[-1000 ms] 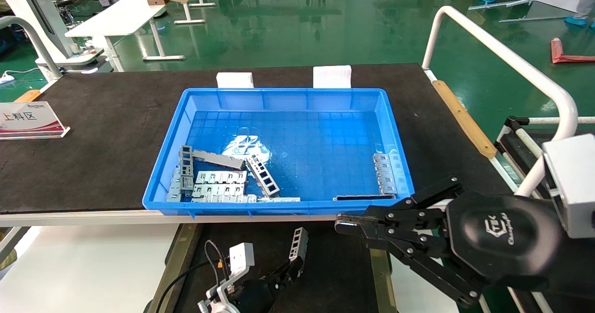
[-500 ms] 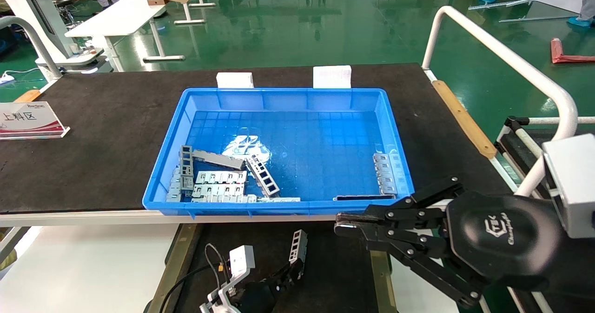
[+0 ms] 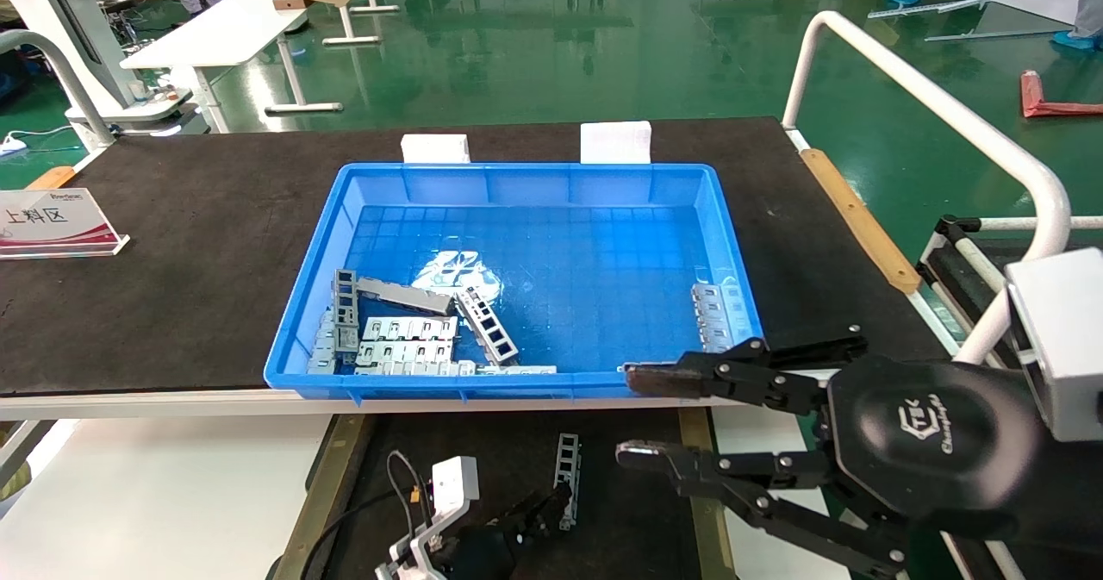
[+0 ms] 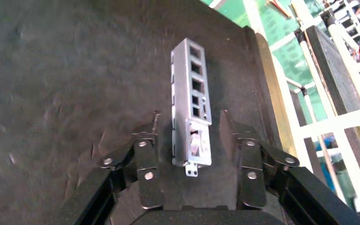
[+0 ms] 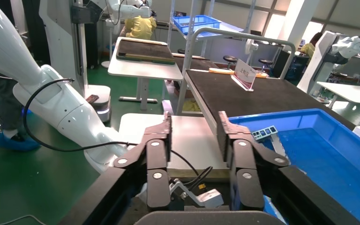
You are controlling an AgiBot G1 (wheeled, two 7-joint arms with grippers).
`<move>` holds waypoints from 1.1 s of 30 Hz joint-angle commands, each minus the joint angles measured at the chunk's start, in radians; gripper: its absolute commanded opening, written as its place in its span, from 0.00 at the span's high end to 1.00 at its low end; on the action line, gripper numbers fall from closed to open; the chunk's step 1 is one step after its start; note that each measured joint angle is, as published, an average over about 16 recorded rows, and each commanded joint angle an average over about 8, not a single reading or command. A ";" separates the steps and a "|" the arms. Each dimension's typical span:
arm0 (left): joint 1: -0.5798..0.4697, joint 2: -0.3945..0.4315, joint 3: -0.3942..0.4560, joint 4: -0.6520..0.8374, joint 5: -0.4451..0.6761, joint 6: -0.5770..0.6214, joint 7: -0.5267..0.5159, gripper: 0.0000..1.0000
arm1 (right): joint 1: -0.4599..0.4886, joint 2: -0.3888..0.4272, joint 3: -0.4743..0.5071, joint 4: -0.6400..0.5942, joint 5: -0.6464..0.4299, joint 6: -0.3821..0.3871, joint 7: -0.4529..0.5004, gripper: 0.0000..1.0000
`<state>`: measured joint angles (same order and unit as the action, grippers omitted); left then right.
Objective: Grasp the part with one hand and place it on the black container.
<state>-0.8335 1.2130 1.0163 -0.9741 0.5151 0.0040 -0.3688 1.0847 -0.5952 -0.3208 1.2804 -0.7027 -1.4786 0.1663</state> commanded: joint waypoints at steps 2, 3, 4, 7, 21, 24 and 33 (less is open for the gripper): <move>-0.003 -0.013 0.002 -0.009 0.014 0.016 0.014 0.00 | 0.000 0.000 0.000 0.000 0.000 0.000 0.000 0.00; -0.004 -0.023 0.003 -0.017 0.022 0.027 0.023 0.00 | 0.000 0.000 0.000 0.000 0.000 0.000 0.000 0.00; -0.005 -0.032 0.004 -0.025 0.031 0.039 0.031 0.00 | 0.000 0.000 0.000 0.000 0.000 0.000 0.000 0.00; -0.007 -0.065 0.011 -0.052 0.057 0.083 0.059 0.00 | 0.000 0.000 0.000 0.000 0.000 0.000 0.000 0.00; -0.011 -0.226 0.032 -0.168 0.148 0.288 0.175 0.00 | 0.000 0.000 -0.001 0.000 0.000 0.000 0.000 0.00; -0.008 -0.262 0.025 -0.198 0.151 0.325 0.191 0.00 | 0.000 0.000 -0.001 0.000 0.001 0.000 0.000 0.00; -0.024 -0.386 0.007 -0.259 0.157 0.452 0.221 0.00 | 0.000 0.000 -0.001 0.000 0.001 0.000 -0.001 0.00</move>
<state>-0.8560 0.8295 1.0233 -1.2338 0.6731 0.4511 -0.1460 1.0850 -0.5947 -0.3219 1.2804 -0.7019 -1.4781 0.1657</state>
